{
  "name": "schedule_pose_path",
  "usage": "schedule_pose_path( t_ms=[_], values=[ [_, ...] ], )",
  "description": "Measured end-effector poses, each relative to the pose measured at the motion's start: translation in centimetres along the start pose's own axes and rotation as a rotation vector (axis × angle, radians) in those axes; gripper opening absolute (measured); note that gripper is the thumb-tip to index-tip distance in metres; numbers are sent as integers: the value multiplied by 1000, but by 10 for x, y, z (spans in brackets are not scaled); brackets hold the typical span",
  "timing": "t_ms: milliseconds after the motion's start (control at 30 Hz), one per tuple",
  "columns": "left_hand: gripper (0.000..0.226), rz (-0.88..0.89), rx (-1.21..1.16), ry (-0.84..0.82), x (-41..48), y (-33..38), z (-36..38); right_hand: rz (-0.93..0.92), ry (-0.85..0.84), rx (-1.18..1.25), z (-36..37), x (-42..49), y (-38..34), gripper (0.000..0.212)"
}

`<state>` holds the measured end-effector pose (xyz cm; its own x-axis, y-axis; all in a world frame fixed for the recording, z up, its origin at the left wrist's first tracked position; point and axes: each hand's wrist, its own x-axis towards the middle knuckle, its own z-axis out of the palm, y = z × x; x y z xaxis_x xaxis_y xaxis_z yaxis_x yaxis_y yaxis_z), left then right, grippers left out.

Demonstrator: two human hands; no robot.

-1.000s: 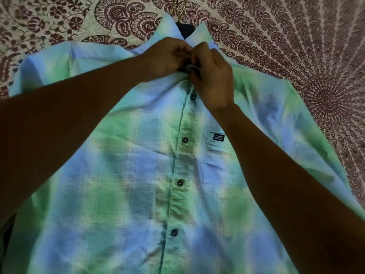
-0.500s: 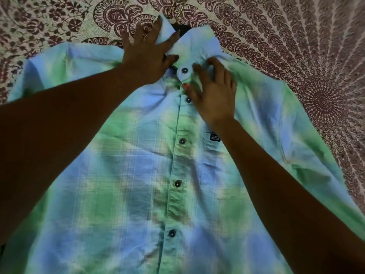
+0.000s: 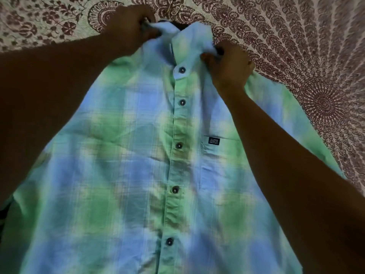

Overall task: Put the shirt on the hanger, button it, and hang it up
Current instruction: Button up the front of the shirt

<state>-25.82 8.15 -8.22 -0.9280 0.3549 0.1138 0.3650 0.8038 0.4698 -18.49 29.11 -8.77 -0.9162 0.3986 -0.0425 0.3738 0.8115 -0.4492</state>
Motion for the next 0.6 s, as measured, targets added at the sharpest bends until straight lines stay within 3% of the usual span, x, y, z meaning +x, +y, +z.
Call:
schedule_pose_path(
  t_ms=[100, 200, 300, 367, 433, 533, 600],
  values=[
    [37, -116, 68, 57, 8, 0, 5, 34, 52, 89, -3, 4, 3, 16],
    [35, -282, 118, 124, 9, -1, 12, 63, 42, -11, -2, 5, 0, 31],
    [39, -424, 117, 219, 6, 5, 13, -54, 108, -161, -2, -7, -6, 54],
    [48, -339, 257, 268, -5, 17, 14, -229, 119, -189, 2, -25, -7, 60],
    [55, -124, 262, 233, -24, 27, 21, -391, 24, -273, 11, -43, -4, 62],
    [62, 155, 383, -64, -49, 17, 33, -435, -140, -398, 24, -50, 10, 62],
    [67, 218, 493, -150, -51, 2, 30, -429, -176, -414, 25, -47, 14, 63]
  ],
)
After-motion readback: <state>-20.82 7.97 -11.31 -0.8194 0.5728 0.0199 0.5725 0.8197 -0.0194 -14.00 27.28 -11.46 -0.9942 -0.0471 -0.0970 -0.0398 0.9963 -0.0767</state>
